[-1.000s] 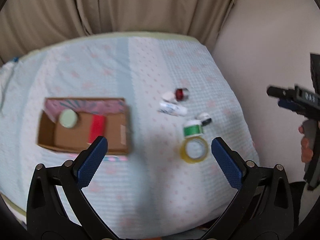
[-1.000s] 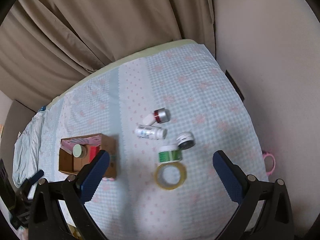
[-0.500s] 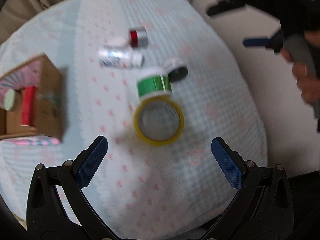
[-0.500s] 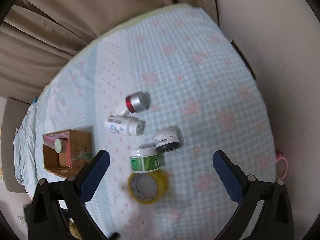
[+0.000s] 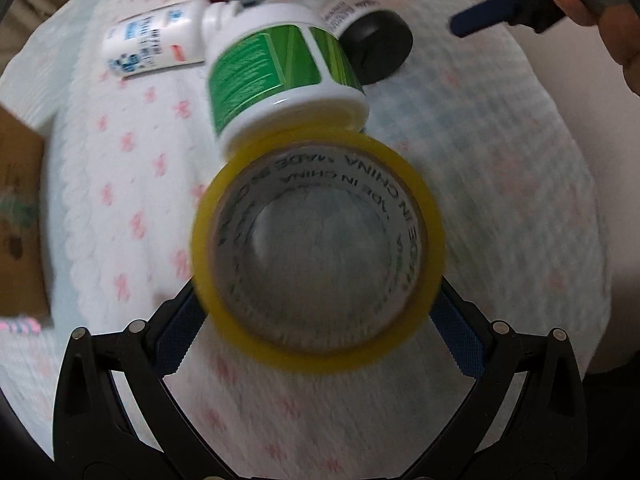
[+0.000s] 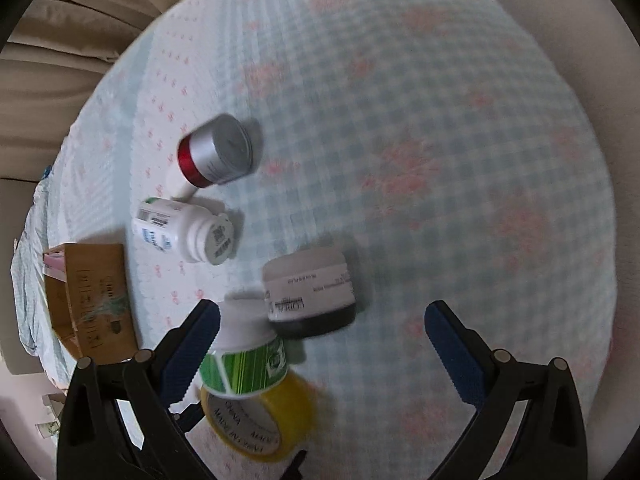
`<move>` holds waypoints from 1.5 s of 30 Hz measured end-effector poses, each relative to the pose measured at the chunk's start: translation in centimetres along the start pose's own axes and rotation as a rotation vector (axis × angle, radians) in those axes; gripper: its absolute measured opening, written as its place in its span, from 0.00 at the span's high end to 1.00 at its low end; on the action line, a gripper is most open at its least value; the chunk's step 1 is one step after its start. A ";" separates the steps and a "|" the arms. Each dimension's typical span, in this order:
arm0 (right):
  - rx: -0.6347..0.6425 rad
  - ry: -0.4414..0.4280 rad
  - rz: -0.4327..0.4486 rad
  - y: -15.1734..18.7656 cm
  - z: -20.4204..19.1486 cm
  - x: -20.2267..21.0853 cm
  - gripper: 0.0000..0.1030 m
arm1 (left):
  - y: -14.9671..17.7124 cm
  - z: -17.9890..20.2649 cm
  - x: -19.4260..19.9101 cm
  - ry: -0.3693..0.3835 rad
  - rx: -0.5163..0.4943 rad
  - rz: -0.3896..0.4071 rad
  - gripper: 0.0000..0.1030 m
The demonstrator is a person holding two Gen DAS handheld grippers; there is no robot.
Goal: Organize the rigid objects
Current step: 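Grasp the yellow tape roll with the left tool while the right tool grasps the L'Oreal jar, then carry the tape roll and L'Oreal jar over the cardboard box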
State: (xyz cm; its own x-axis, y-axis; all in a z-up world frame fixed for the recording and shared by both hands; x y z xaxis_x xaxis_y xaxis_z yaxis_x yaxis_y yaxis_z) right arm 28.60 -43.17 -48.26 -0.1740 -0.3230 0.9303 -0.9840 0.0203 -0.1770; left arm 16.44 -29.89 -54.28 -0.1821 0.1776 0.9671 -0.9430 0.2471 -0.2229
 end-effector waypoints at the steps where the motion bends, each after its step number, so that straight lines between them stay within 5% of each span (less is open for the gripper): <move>1: 0.008 -0.003 -0.011 -0.2 -0.2 -0.7 0.05 | -0.3 0.1 -0.3 -0.004 -0.006 0.000 0.00; 4: 0.018 -0.001 -0.034 -0.5 -0.6 -2.0 0.12 | -1.2 0.6 -1.1 -0.015 -0.020 0.000 0.00; 11: 0.026 0.041 -0.092 -0.7 -0.7 -4.1 0.46 | -2.7 1.1 -2.0 -0.020 -0.027 -0.005 0.02; 31: -0.039 0.049 -0.004 0.7 -0.9 -0.8 0.47 | -2.7 -1.0 3.1 -0.016 -0.018 0.065 0.06; 45: -0.022 0.020 0.189 4.1 -6.8 13.3 0.47 | -4.1 -4.6 19.7 -0.025 0.110 0.305 0.06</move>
State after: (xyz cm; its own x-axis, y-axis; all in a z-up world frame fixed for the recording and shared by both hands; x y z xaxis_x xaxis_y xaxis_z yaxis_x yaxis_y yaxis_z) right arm 22.01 -40.98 -34.43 -0.3558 -0.2928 0.8875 -0.9345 0.0994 -0.3419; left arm 18.03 -23.05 -34.85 -0.4660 0.2042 0.8609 -0.8684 0.0811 -0.4892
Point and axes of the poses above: each gripper's, at about its wrist camera, not at the fingertips, and x roughly against the way its jaws point, z to its right, y to its underside, the point moved 3 cm from there along -x, roughly the way its jaws point, and after that the axes turned 6 degrees about x, right-handed, at the moved point
